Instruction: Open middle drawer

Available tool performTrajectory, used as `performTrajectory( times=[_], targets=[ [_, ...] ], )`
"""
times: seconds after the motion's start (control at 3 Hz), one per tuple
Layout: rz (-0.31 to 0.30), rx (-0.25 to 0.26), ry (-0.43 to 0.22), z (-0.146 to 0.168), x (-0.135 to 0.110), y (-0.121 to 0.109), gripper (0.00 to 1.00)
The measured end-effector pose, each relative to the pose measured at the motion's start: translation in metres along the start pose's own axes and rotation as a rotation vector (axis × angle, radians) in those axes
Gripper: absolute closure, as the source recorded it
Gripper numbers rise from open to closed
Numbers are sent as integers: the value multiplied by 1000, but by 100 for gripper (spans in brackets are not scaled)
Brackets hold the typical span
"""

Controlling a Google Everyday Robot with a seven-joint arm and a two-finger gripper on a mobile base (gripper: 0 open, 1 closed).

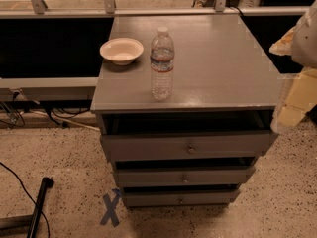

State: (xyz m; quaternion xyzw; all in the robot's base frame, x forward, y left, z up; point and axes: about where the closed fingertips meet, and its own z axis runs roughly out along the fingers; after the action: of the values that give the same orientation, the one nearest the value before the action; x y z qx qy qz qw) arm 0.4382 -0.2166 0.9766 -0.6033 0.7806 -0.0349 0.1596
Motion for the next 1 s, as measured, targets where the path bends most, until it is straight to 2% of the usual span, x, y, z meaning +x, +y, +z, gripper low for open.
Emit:
performTrajectory(
  times=[0.33, 0.67, 1.0],
  targets=[
    [-5, -8, -2, 2, 0, 0, 0],
    [-72, -115, -35, 32, 7, 2, 0],
    [-142, -247, -179, 90, 2, 31, 0]
  ],
)
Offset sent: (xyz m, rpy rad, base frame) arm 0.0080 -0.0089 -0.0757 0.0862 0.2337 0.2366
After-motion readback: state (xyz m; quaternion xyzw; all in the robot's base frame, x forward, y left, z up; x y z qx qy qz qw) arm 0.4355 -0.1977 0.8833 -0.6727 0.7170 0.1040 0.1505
